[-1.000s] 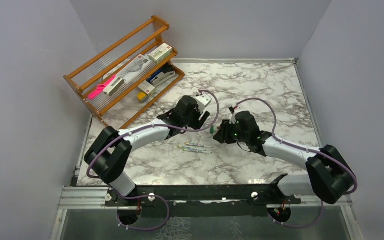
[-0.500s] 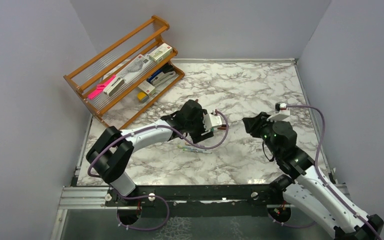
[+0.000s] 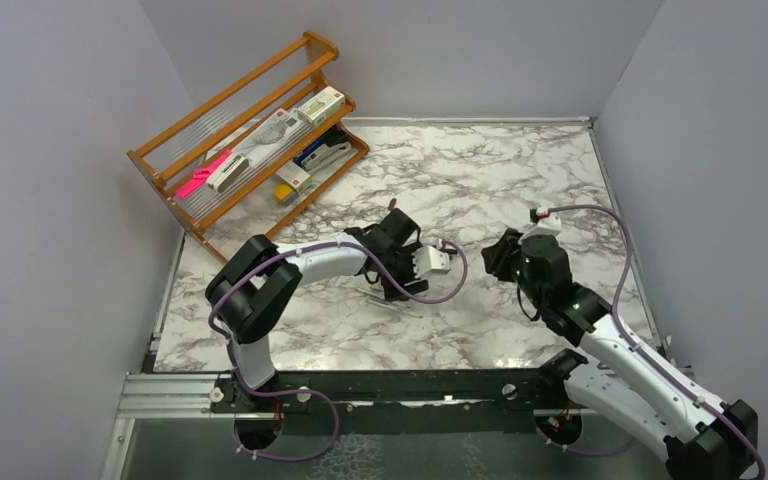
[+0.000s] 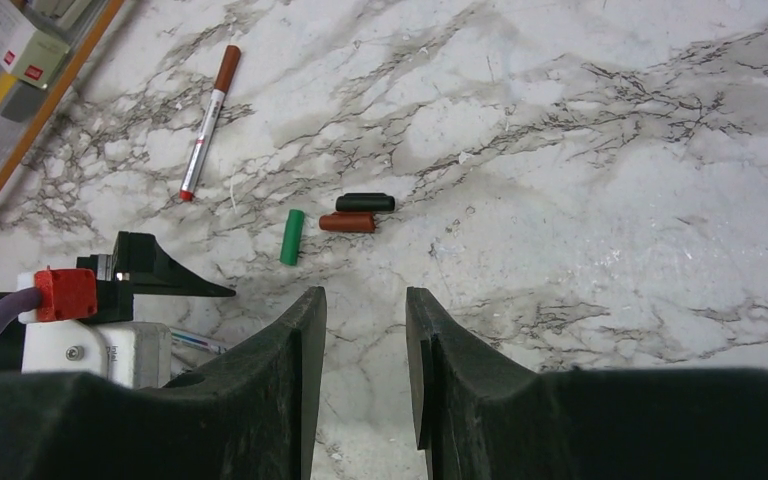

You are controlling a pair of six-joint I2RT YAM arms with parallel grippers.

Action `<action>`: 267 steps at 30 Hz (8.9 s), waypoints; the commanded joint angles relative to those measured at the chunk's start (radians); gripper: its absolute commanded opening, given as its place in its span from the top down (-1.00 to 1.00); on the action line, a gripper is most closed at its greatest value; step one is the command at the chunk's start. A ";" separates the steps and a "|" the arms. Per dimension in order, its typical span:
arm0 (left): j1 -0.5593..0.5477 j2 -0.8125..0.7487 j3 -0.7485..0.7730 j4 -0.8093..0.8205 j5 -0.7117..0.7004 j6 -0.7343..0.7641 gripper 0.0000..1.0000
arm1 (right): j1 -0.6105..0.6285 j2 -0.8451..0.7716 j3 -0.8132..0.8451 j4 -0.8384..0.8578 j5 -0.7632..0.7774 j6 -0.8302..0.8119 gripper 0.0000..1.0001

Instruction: Insert the pens into the pen caps

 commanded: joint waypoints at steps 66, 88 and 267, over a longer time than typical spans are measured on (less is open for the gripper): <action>0.035 -0.253 -0.156 0.916 0.287 -0.625 0.29 | -0.001 0.169 0.027 0.606 -0.332 -0.007 0.96; 0.046 -0.187 -0.175 0.916 0.207 -0.622 1.00 | -0.001 0.201 0.108 0.508 -0.344 -0.065 0.03; 0.236 -0.177 -0.394 0.939 -0.047 -0.826 1.00 | 0.069 1.009 0.432 0.088 -0.024 -0.061 0.06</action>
